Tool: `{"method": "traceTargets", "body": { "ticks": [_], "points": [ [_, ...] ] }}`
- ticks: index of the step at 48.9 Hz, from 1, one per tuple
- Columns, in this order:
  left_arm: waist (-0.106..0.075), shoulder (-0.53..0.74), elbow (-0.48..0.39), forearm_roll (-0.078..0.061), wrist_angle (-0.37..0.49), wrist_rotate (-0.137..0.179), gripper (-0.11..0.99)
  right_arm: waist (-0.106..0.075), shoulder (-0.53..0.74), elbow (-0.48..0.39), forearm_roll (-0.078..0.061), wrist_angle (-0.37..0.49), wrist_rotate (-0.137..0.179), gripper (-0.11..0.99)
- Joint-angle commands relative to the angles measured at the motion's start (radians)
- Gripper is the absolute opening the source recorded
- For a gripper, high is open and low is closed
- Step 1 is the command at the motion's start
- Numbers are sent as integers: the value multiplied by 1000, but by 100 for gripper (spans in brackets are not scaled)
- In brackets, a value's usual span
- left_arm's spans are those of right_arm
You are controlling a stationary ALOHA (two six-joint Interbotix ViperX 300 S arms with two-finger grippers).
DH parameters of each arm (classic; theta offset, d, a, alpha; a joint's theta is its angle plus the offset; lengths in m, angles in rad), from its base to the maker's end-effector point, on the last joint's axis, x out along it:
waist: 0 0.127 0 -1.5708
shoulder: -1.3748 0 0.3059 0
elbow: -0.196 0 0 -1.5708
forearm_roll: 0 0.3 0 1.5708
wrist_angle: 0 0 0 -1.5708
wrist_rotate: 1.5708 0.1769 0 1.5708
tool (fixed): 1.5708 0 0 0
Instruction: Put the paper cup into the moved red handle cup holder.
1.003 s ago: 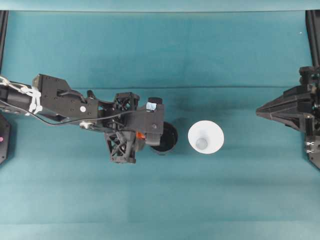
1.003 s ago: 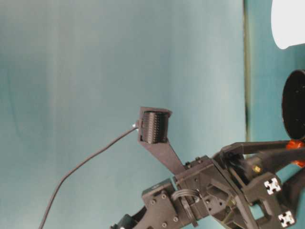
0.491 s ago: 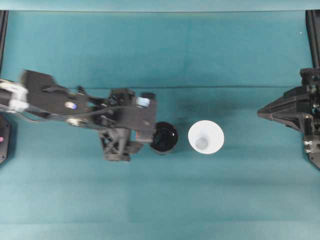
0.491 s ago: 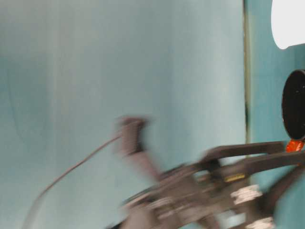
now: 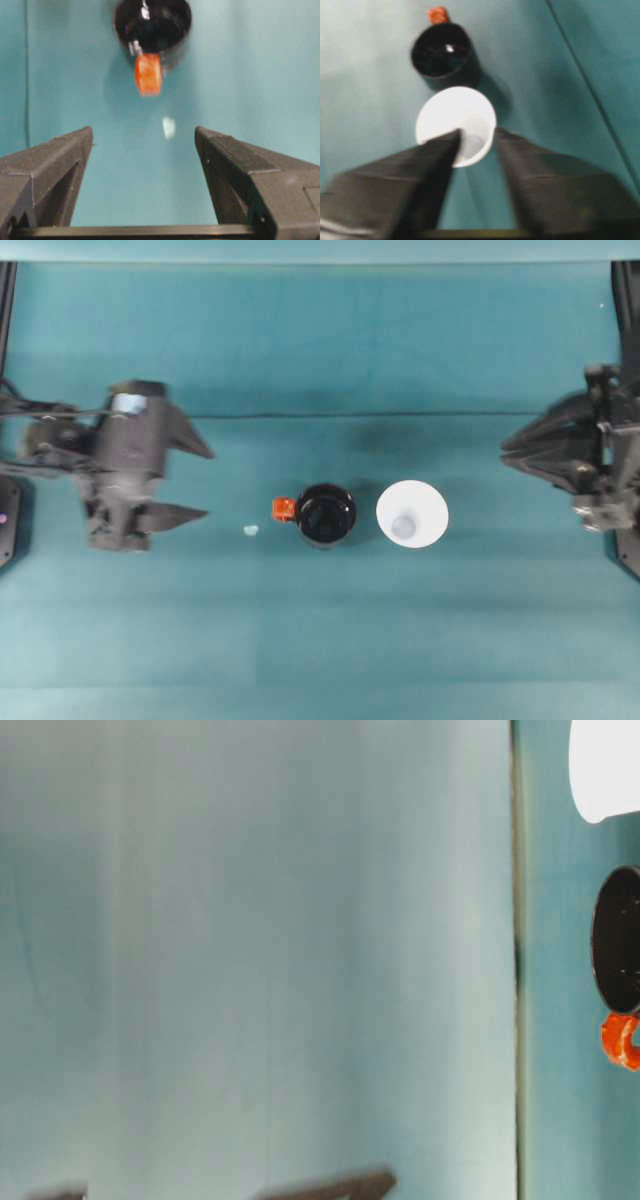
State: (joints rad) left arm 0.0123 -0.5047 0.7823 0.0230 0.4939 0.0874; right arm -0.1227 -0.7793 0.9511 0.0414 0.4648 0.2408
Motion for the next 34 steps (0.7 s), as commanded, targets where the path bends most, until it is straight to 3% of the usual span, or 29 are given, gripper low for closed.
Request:
{"method": "traceTargets", "body": {
  "ticks": [1,11,14,23,34],
  "points": [
    [-5,-52,12,3,-5,-3,87,-5,67,-63,5,26,8,24],
    [-5,-104,44,0,-3,-3,86,-3,241,-155,17,138,9,83],
    [-5,-109,48,3,-5,-5,86,-3,291,-187,17,175,9,94],
    [-5,-106,48,3,-5,-5,86,-5,433,-284,17,249,9,93],
    [-5,-104,48,3,-5,-5,86,-5,563,-299,17,253,11,93]
  ]
}}
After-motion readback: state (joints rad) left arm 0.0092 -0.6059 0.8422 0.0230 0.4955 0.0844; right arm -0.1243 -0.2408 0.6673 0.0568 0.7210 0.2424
